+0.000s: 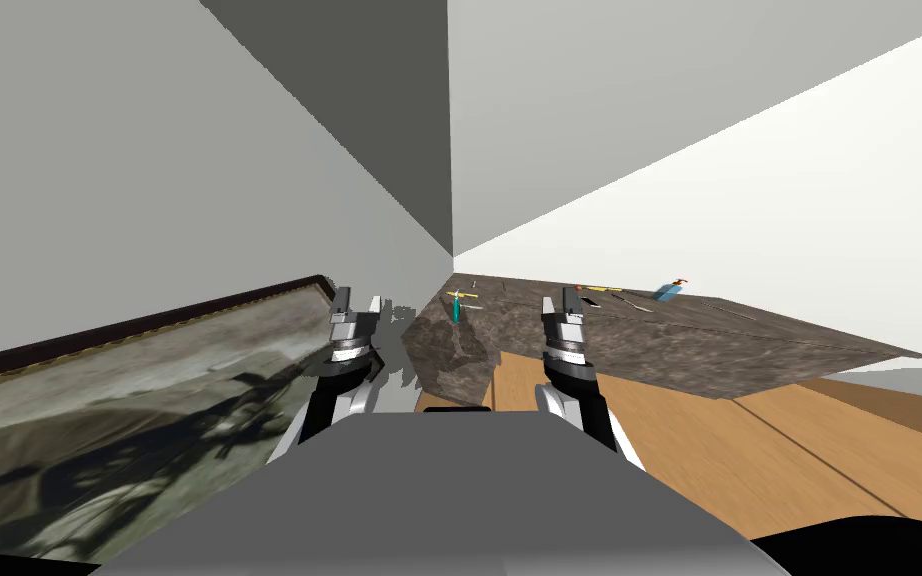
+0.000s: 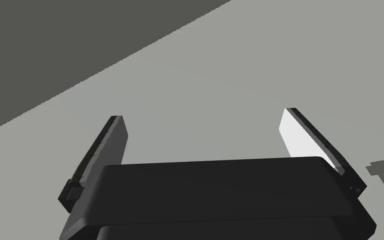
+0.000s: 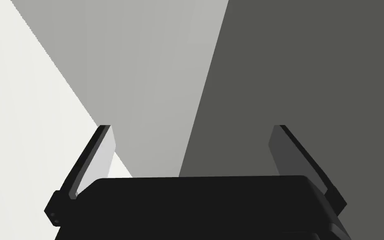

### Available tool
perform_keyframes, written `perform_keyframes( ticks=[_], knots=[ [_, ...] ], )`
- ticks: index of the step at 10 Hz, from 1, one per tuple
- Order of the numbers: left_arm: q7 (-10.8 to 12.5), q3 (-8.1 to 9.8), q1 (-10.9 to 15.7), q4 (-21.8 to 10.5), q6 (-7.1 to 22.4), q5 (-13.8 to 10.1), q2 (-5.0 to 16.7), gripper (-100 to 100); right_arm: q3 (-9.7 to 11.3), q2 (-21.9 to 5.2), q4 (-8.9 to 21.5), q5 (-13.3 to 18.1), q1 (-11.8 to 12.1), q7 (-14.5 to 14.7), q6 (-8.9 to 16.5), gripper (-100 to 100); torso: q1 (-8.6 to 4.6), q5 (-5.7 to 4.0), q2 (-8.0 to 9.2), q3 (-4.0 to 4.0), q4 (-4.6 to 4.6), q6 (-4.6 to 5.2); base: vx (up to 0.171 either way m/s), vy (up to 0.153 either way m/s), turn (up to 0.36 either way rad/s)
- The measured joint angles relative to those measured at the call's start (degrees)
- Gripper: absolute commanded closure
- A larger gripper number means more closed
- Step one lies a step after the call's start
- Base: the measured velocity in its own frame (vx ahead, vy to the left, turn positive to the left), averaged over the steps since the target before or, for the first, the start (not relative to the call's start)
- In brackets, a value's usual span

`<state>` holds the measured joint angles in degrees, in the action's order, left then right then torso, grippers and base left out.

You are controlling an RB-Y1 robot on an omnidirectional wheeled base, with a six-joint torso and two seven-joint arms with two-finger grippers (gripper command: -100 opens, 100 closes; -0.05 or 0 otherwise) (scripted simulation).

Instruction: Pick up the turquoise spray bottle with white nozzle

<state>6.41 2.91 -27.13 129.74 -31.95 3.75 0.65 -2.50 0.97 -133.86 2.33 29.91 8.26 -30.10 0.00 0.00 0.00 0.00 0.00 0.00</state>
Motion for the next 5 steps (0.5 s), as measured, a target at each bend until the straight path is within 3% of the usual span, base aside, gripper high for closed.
perform_keyframes(
  ticks=[5],
  knots=[
    [-1.1, 0.50, 0.4, -2.1, 1.6, 1.5, 5.5, -100, 0.0, 0.0, 0.0, 0.0, 0.0, 0.0, 0.0, 0, -0.13, -0.03, 0.05, 0.03, 0.01, 0.01, -0.010, -0.031, -0.081]
  ],
)
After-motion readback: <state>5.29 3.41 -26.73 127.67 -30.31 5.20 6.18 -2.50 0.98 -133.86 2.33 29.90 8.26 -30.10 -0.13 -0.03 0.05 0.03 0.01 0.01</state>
